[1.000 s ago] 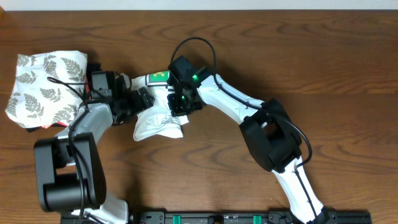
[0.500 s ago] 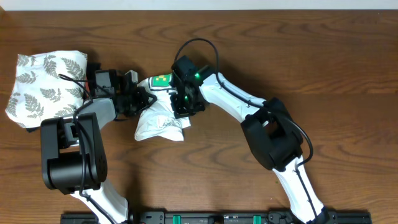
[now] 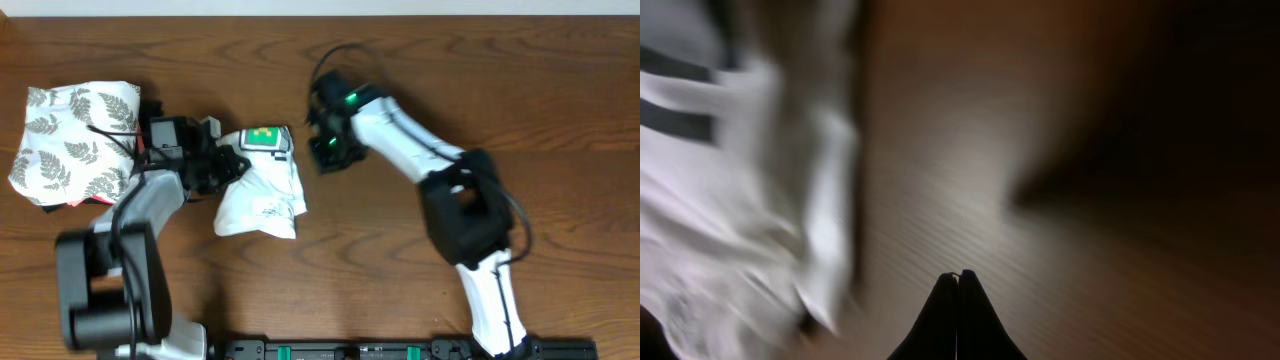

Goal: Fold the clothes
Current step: 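Carry the folded shirt left with the left gripper onto the fern-print stack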

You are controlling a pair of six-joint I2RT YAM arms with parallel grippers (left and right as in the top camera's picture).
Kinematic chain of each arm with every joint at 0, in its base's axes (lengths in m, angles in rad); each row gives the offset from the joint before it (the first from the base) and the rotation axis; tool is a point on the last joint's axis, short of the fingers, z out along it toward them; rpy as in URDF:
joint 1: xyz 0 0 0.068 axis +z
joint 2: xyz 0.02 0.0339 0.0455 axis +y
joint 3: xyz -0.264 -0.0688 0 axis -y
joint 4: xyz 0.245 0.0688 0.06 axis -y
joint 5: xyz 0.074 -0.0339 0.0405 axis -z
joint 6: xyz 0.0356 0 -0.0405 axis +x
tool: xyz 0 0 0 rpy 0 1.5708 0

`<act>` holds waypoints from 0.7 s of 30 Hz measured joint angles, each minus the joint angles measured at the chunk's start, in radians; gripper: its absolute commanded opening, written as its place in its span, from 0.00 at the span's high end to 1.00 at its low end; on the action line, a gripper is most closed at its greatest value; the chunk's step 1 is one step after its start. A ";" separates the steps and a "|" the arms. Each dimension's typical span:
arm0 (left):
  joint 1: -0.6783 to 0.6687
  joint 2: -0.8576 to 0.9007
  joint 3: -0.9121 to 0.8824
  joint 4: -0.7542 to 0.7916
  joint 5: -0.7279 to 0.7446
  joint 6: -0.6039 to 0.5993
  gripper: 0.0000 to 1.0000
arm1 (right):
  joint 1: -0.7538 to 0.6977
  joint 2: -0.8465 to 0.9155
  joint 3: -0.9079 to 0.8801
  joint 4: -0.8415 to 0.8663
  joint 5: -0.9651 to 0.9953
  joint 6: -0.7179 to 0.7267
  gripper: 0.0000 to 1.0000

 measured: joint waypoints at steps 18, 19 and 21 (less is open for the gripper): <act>0.108 -0.456 0.084 0.003 -0.418 -0.055 0.94 | -0.173 -0.298 0.006 -0.207 0.130 -0.116 0.99; 0.139 -0.459 0.088 0.003 -0.424 -0.066 0.94 | -0.176 -0.298 0.006 -0.216 0.135 -0.122 0.99; 0.200 -0.459 0.095 0.002 -0.431 -0.075 0.94 | -0.183 -0.298 0.006 -0.230 0.141 -0.127 0.99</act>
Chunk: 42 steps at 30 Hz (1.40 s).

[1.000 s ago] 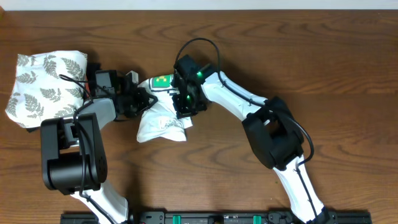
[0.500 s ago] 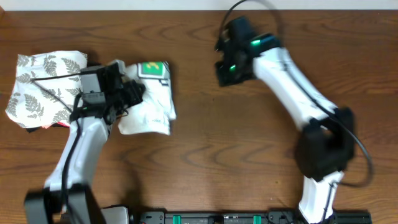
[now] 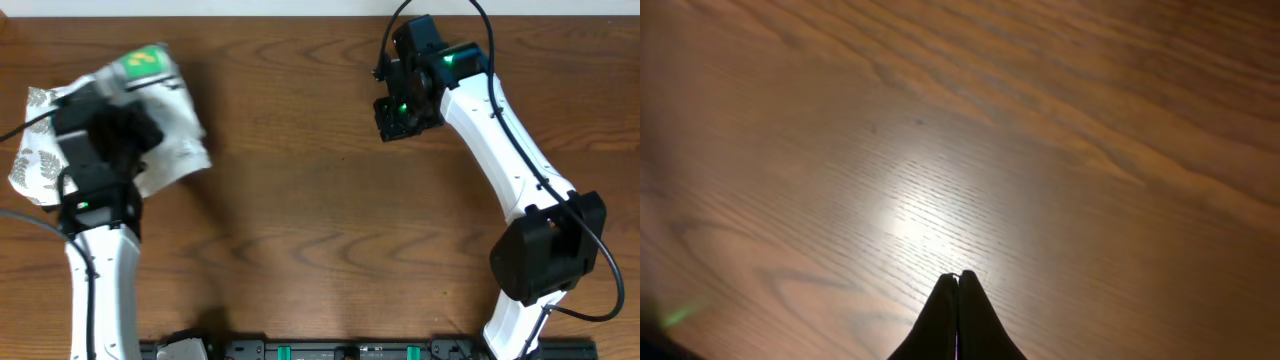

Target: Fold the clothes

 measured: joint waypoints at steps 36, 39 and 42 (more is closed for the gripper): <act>0.402 0.429 0.070 0.178 -0.061 -0.180 0.02 | -0.059 0.000 0.000 -0.086 0.018 -0.031 0.99; 0.410 0.429 0.071 0.159 -0.070 -0.161 0.02 | -0.059 0.000 0.000 -0.086 0.018 -0.030 0.99; 0.414 0.429 0.072 0.105 -0.074 -0.141 0.02 | -0.059 0.000 0.000 -0.086 0.018 -0.031 0.99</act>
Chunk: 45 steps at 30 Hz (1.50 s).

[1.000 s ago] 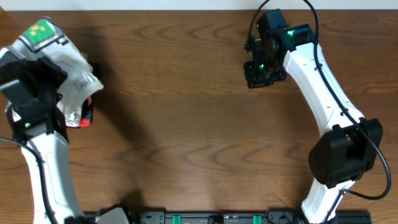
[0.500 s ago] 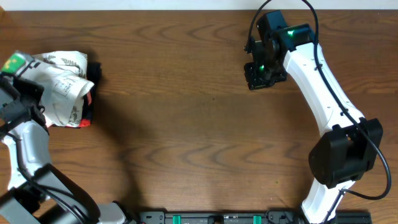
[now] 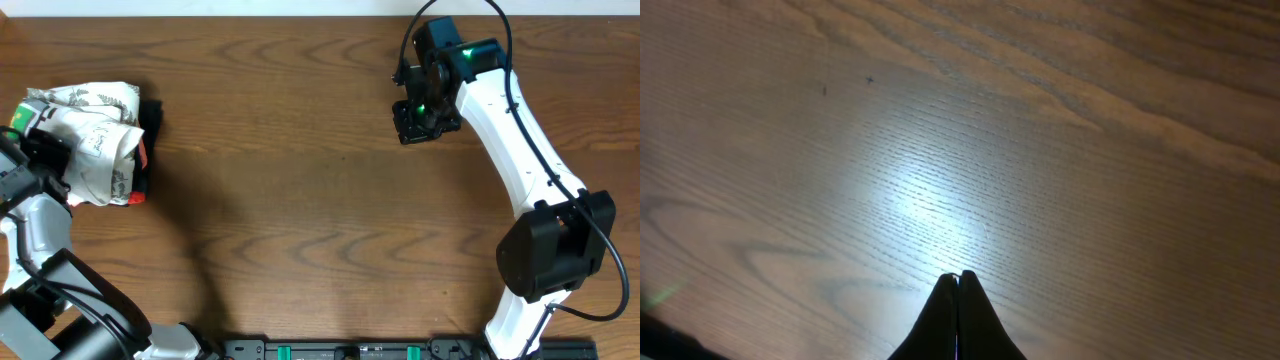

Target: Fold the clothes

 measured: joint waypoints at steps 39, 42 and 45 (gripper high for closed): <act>-0.097 -0.041 0.409 -0.479 -0.142 0.316 0.89 | 0.000 0.000 0.000 0.010 0.000 0.000 0.99; -0.099 -0.005 0.370 -0.453 -0.191 0.234 0.89 | 0.000 0.000 0.000 0.010 0.000 0.000 0.99; -0.103 0.048 0.338 -0.407 -0.223 0.191 0.88 | 0.000 0.000 0.000 0.010 0.000 0.000 0.99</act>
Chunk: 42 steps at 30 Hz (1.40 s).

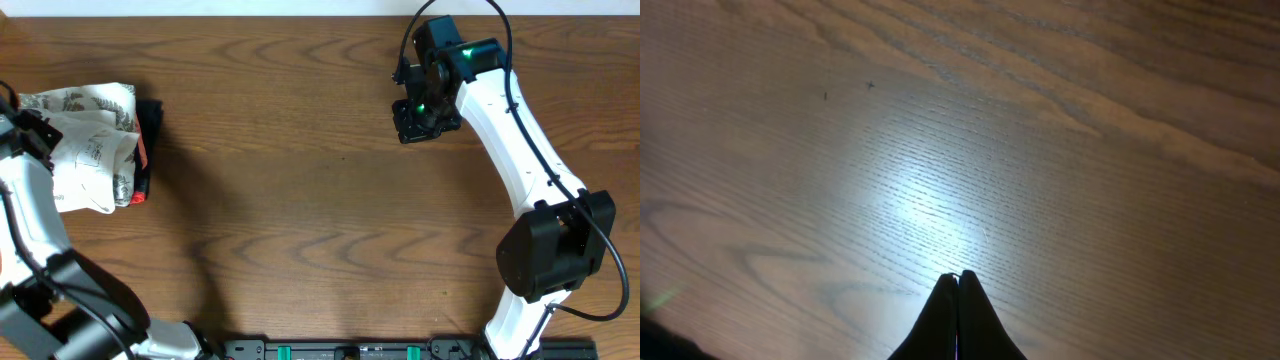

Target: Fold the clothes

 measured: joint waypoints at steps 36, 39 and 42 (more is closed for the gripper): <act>-0.310 0.364 0.040 0.250 -0.439 -0.019 0.63 | 0.000 0.000 0.000 0.008 0.001 0.016 0.99; -0.296 0.303 0.014 0.206 -0.412 -0.021 0.46 | 0.000 0.000 0.000 0.008 0.001 0.016 0.99; -0.274 0.236 -0.003 0.177 -0.394 -0.013 0.37 | 0.000 0.000 0.000 0.008 0.002 0.016 0.99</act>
